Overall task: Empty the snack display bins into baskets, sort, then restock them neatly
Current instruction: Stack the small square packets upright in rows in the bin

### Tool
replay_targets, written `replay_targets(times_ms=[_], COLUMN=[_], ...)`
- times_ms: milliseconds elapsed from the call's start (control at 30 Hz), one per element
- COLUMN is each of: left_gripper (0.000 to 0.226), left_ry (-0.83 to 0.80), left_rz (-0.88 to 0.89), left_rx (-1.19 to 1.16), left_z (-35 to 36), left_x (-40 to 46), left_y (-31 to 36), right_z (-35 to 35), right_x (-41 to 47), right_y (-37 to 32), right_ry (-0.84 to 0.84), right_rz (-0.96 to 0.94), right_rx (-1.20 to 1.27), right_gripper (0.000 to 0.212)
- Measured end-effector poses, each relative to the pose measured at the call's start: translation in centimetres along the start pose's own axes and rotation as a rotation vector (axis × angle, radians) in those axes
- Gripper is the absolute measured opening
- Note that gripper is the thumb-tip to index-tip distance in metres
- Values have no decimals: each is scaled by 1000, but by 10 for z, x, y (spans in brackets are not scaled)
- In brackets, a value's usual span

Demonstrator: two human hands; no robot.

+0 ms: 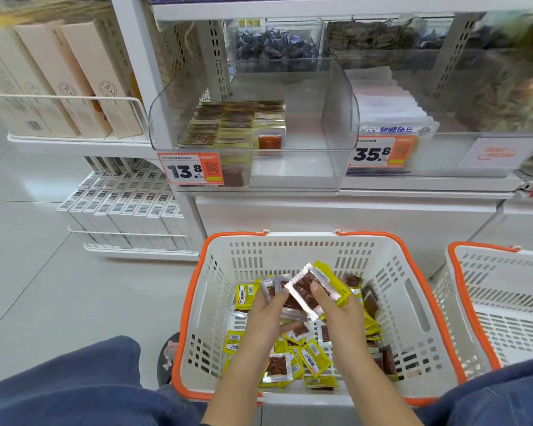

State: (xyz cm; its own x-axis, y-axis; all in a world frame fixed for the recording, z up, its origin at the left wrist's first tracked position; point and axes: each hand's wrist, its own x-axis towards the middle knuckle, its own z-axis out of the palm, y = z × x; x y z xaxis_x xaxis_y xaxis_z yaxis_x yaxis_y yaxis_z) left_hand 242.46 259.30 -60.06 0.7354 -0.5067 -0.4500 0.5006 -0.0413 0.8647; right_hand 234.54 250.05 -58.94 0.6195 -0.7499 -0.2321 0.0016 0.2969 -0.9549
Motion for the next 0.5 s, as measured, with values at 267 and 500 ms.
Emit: replay_targets(times_ms=[267,500], left_gripper=[25,45], left_ry=[-27,145], left_rz=[140,86], left_rx=[-57,-51], left_z=[20,4], left_x=[-13,0], left_y=[-8,-4], right_z=[9,7], right_x=[-3,1], right_y=[6,5], right_ry=[110,202], right_rz=[219,186], right_rx=[295,198], right_gripper=[14,20])
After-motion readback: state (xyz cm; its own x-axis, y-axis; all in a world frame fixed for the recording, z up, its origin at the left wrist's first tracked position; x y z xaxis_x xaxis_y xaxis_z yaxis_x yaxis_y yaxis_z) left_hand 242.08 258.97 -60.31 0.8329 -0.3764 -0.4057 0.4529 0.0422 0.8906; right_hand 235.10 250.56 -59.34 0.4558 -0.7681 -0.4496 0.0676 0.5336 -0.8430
